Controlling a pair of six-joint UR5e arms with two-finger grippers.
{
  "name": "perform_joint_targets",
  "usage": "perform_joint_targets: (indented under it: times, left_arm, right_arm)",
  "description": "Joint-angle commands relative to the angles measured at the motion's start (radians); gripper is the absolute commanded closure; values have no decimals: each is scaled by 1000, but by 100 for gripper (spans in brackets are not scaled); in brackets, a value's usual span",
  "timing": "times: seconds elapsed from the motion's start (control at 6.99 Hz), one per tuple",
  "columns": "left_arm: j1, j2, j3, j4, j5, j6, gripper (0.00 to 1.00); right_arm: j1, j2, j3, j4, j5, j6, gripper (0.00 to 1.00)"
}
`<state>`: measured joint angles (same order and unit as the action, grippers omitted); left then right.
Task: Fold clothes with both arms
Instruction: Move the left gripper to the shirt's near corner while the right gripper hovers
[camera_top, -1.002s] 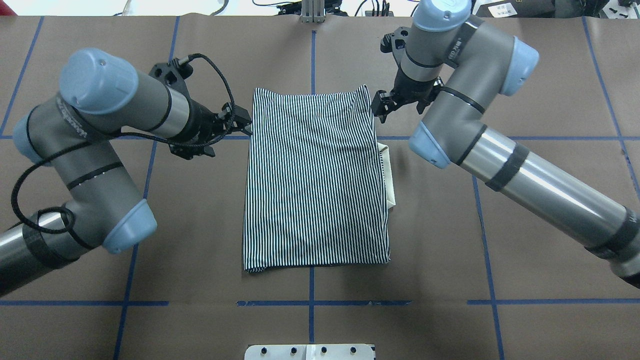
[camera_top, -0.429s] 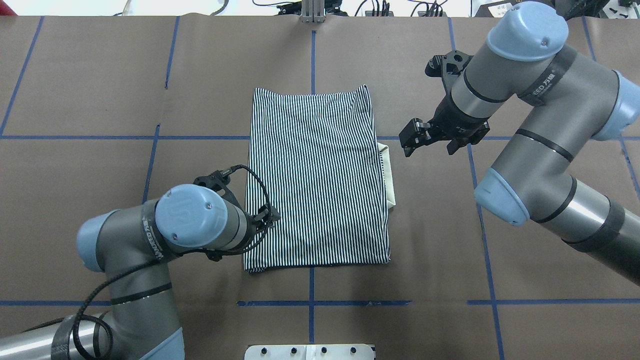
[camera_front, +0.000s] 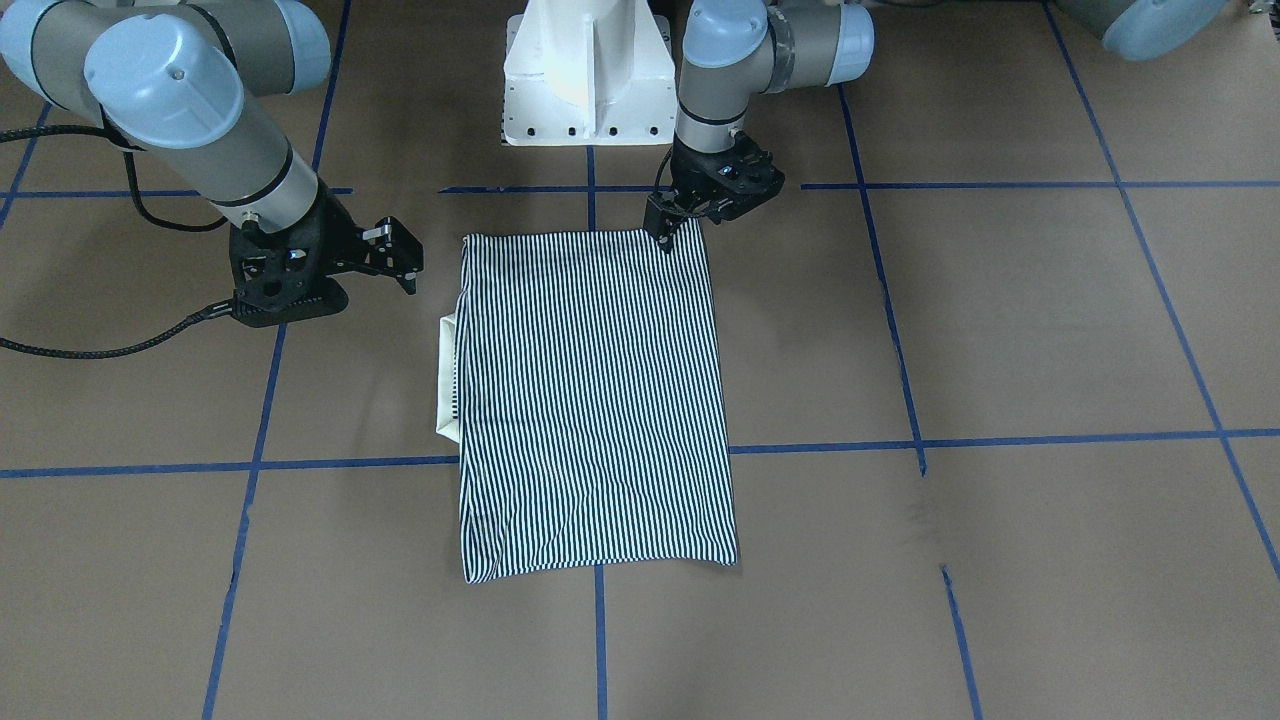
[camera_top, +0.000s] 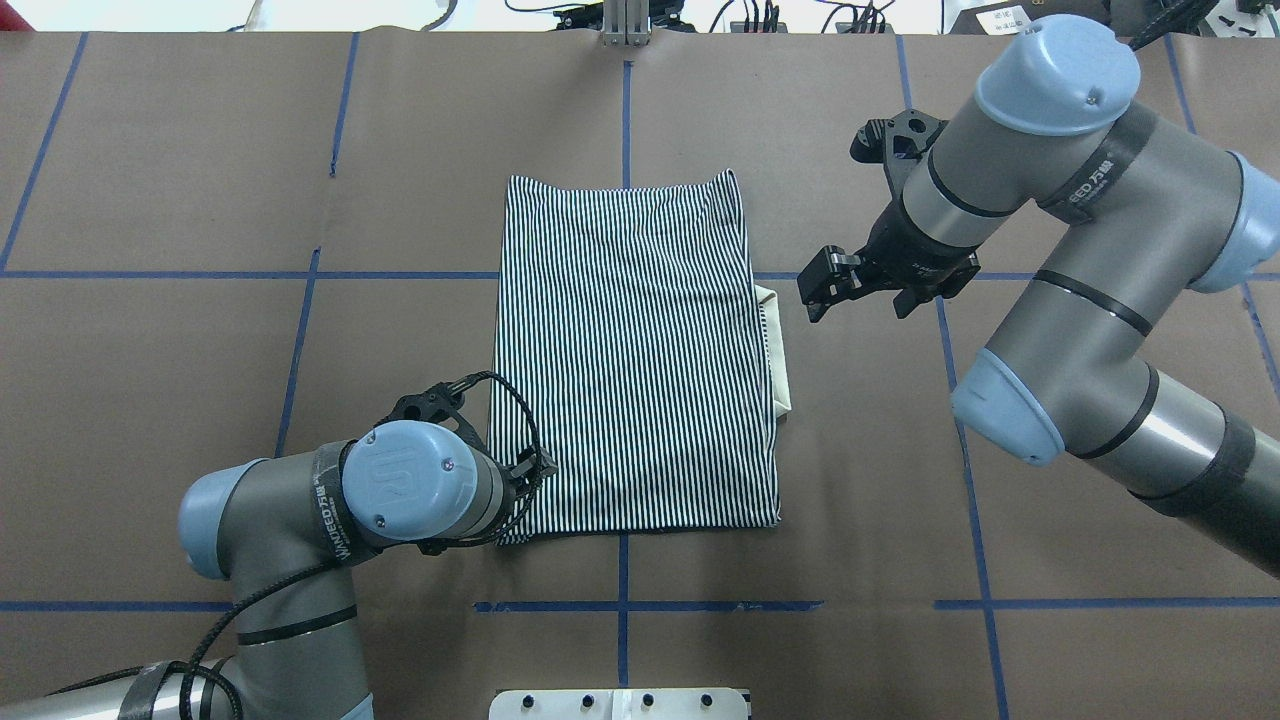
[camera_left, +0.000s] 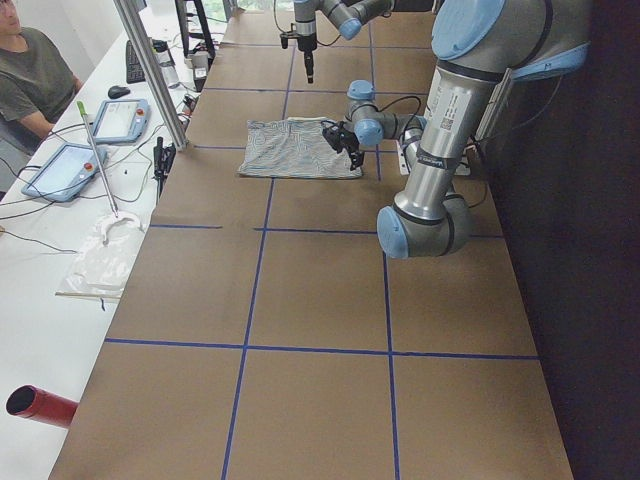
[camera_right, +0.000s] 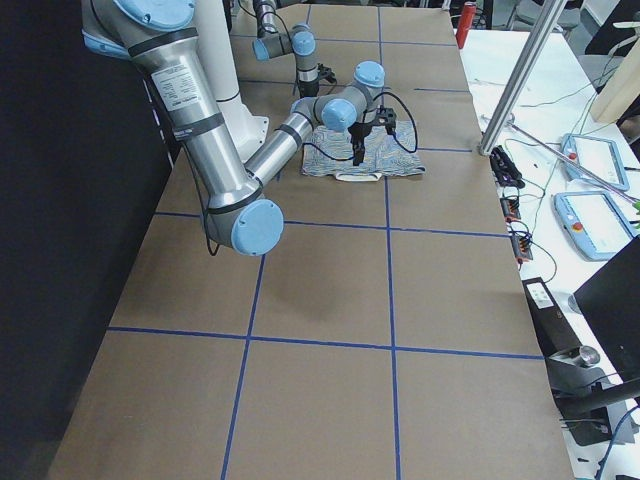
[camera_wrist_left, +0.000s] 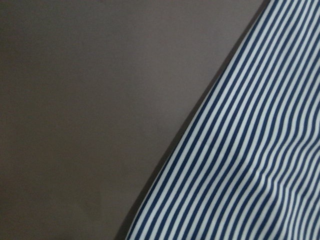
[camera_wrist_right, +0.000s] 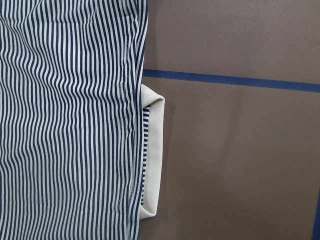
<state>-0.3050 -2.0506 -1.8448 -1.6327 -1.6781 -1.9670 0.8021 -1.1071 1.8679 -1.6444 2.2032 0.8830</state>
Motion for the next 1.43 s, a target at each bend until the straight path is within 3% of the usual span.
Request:
perform_joint_targets:
  times: [0.0, 0.43, 0.57, 0.86, 1.15, 1.29]
  left_arm:
    - [4, -2, 2, 17, 0, -3, 10]
    - [12, -10, 13, 16, 0, -1, 12]
    - [12, -8, 15, 16, 0, -1, 21]
    - [12, -5, 13, 16, 1, -3, 59]
    - [23, -5, 13, 16, 1, -3, 76]
    - [27, -5, 12, 16, 1, -3, 88]
  right_arm:
    - [-1, 3, -1, 0, 0, 1, 0]
    - [-3, 1, -1, 0, -2, 1, 0]
    - [-3, 1, -1, 0, -2, 1, 0]
    - [-3, 1, -1, 0, 0, 1, 0]
    - [-3, 1, -1, 0, 0, 1, 0]
    - [-3, 0, -1, 0, -2, 1, 0]
